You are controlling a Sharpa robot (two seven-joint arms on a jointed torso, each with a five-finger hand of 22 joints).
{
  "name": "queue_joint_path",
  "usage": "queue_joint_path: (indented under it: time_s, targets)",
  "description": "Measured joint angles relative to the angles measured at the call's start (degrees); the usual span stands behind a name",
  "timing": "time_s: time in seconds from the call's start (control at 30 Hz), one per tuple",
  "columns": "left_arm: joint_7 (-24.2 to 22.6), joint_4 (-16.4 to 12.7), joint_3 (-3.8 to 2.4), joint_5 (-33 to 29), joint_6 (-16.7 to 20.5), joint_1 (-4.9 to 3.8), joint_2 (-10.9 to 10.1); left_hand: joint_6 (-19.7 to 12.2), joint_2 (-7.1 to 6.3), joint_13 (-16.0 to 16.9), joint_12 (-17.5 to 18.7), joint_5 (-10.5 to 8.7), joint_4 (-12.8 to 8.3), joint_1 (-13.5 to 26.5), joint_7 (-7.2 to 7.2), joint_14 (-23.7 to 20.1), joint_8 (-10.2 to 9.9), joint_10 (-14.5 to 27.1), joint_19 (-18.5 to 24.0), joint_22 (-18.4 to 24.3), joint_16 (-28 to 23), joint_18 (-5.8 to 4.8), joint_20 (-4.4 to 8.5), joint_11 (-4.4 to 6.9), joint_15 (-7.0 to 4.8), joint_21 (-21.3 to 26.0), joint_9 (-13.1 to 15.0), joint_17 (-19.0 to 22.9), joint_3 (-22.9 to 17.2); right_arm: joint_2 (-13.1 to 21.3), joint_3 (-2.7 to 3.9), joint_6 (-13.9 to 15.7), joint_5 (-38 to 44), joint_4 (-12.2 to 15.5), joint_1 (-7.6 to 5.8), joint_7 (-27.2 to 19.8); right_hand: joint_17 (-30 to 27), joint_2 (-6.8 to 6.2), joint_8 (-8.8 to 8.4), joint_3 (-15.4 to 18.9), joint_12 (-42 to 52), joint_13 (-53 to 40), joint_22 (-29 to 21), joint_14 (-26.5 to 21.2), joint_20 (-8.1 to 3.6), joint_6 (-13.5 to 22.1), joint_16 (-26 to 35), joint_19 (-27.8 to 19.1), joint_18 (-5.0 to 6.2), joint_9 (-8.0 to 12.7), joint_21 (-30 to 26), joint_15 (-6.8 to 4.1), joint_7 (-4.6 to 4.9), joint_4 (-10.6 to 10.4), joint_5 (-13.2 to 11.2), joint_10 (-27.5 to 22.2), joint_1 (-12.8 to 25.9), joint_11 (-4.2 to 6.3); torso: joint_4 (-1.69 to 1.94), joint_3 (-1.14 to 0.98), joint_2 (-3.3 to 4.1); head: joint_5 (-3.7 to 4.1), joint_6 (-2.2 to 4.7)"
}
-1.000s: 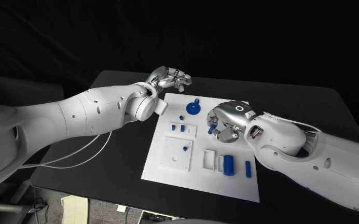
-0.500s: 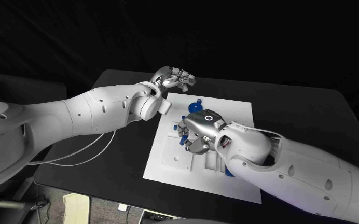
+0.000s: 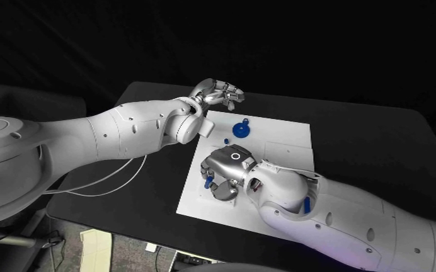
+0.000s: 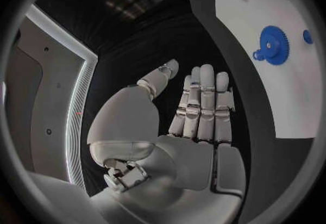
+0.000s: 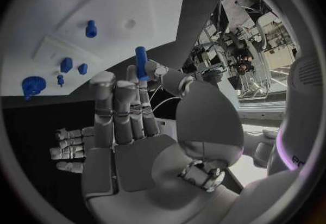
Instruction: Assemble the parts on the task board
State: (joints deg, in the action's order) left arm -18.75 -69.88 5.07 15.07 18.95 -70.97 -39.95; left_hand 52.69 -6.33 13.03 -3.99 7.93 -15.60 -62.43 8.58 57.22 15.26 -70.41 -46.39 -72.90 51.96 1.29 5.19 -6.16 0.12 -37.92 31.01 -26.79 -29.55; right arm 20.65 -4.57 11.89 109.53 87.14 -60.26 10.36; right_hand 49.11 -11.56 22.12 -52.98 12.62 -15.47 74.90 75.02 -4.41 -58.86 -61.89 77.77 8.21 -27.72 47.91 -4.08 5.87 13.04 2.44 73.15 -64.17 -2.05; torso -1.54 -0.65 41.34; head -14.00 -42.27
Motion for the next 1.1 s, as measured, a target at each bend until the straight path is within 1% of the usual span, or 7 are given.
queue_joint_path:
  time_s: [0.1, 0.2, 0.5, 0.7, 0.77, 0.97, 1.1]
  targets:
    - [0.0, 0.0, 0.0, 0.0, -0.01, 0.0, 0.1, 0.0, 0.0, 0.0, 0.0, 0.0, 0.0, 0.0, 0.0, 0.0, 0.0, 0.0, 0.0, 0.0, 0.0, -0.01, 0.0, 0.0, 0.0, 0.0, 0.0, 0.0, 0.0, -0.15, -0.49, 0.01, 0.29, -0.66, 0.25, -0.12, 0.0, -0.15, -0.01, -0.16, 0.0, -0.01, 0.0, 0.0, 0.0, 0.0, 0.0, 0.0, 0.0, -0.04, 0.0, 0.0, 0.0, 0.16, 0.0, 0.1, 0.15, -0.09, -0.02, -0.04, 0.0, -0.18, -0.09]
    - [0.0, 0.0, 0.0, 0.0, -0.02, 0.0, 0.1, 0.0, 0.0, 0.0, 0.0, 0.0, 0.0, 0.0, 0.0, 0.0, 0.0, 0.0, 0.0, 0.0, 0.0, -0.02, 0.0, 0.0, 0.0, 0.0, 0.0, 0.0, 0.0, -0.15, -0.76, 0.0, 0.46, -1.13, 0.36, -0.18, 0.0, -0.15, -0.02, -0.16, -0.04, -0.01, 0.0, 0.0, -0.02, 0.0, 0.0, 0.03, -0.01, -0.05, 0.0, -0.01, 0.0, 0.16, 0.0, 0.3, 0.15, 0.09, -0.02, -0.04, 0.0, -0.27, -0.16]
    - [0.02, 0.03, 0.0, 0.0, -0.03, 0.0, 0.1, 0.0, 0.0, 0.0, 0.0, 0.0, 0.0, 0.0, 0.0, 0.0, 0.0, 0.0, 0.0, -0.04, 0.0, -0.08, 0.0, 0.0, 0.0, 0.0, -0.05, -0.06, 0.0, -0.06, -1.37, -0.12, 0.76, -1.83, 0.53, -0.32, -0.01, -0.14, -0.05, -0.16, -0.06, 0.0, 0.04, 0.01, -0.11, 0.01, 0.0, 0.12, -0.1, -0.04, 0.0, -0.01, 0.0, 0.16, -0.01, 0.37, 0.14, 0.02, -0.04, -0.1, -0.02, -0.62, -0.46]
    - [0.02, 0.03, -0.01, 0.0, -0.04, 0.0, 0.1, 0.0, 0.0, 0.0, 0.0, 0.0, 0.0, 0.0, 0.0, 0.0, 0.0, 0.0, 0.0, -0.04, 0.0, -0.15, 0.0, 0.0, 0.0, 0.0, -0.05, -0.05, 0.0, 0.53, -1.42, -0.15, 1.02, -1.93, 0.53, -0.34, -0.01, -0.13, -0.12, -0.15, -0.1, 0.0, 0.05, 0.01, -0.1, 0.01, 0.0, 0.12, -0.2, -0.04, 0.0, -0.01, 0.0, 0.17, 0.01, 0.37, 0.13, 0.02, -0.09, -0.14, -0.02, -0.76, -0.57]
    - [0.02, 0.03, -0.01, 0.0, -0.04, 0.0, 0.1, 0.0, 0.0, 0.01, 0.0, 0.0, 0.0, 0.0, 0.0, 0.0, 0.0, 0.0, 0.0, -0.04, 0.0, -0.36, 0.0, 0.0, 0.0, 0.0, -0.05, -0.05, 0.0, 0.69, -1.39, -0.14, 1.14, -1.93, 0.51, -0.36, -0.01, -0.13, 0.05, -0.15, -0.11, -0.01, 0.04, 0.01, -0.1, 0.08, 0.0, 0.12, -0.2, -0.04, 0.0, -0.01, -0.06, 0.17, 0.22, 0.37, 0.12, 0.02, -0.09, -0.14, -0.02, -0.8, -0.58]
    - [0.02, 0.05, -0.01, 0.0, -0.06, 0.0, 0.06, 0.0, 0.0, -0.04, 0.0, 0.0, 0.0, 0.0, 0.0, 0.0, 0.0, 0.0, 0.0, -0.04, 0.0, 0.34, 0.0, 0.0, 0.0, 0.0, -0.05, -0.1, 0.0, 1.0, -1.36, -0.09, 1.42, -1.95, 0.48, -0.38, -0.02, -0.05, 0.08, -0.14, 0.01, -0.07, 0.04, 0.01, -0.09, -0.04, 0.0, 0.12, -0.21, -0.03, 0.0, -0.01, 0.19, 0.17, 0.22, 0.38, 0.04, 0.02, -0.09, -0.13, -0.03, -0.91, -0.65]
    - [0.02, 0.06, -0.01, 0.0, -0.07, 0.0, 0.06, 0.0, 0.0, -0.04, 0.0, 0.0, 0.0, 0.0, 0.0, 0.0, 0.0, 0.0, 0.0, -0.04, 0.0, 0.36, 0.0, 0.0, 0.0, 0.0, -0.04, -0.1, 0.0, 1.09, -1.36, -0.09, 1.55, -1.95, 0.48, -0.41, -0.02, -0.04, 0.09, -0.15, 0.02, -0.11, 0.03, 0.01, -0.08, -0.04, 0.0, 0.12, -0.2, -0.03, 0.0, -0.01, 0.19, 0.18, 0.22, 0.38, 0.03, 0.02, -0.09, -0.1, -0.03, -0.95, -0.68]
